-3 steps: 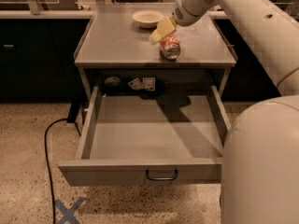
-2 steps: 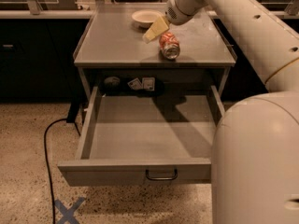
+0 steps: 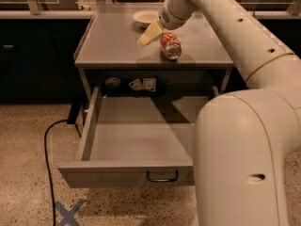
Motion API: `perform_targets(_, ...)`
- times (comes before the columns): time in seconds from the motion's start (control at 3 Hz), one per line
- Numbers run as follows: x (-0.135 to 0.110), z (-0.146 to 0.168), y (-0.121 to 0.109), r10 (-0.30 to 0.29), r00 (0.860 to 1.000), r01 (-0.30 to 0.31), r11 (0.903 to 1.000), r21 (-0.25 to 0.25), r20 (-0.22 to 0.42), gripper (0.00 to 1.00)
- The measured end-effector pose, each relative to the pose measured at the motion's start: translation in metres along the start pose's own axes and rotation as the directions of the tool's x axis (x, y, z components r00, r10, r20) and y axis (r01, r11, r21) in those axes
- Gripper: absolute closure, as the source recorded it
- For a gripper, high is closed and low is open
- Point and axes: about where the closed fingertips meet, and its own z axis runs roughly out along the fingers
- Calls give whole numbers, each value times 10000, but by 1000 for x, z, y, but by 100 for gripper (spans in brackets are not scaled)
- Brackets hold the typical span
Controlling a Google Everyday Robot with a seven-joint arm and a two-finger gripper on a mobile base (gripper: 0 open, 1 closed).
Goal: Place coke can into top drawer
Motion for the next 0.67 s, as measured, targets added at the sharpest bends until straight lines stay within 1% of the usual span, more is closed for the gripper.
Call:
perform_targets(0.33,13,19,0,407,9977,-425,9986,-322,-534,0)
perform_targets(0.67,28,36,-2,790,9916,-848,9950,-534,-1024,0)
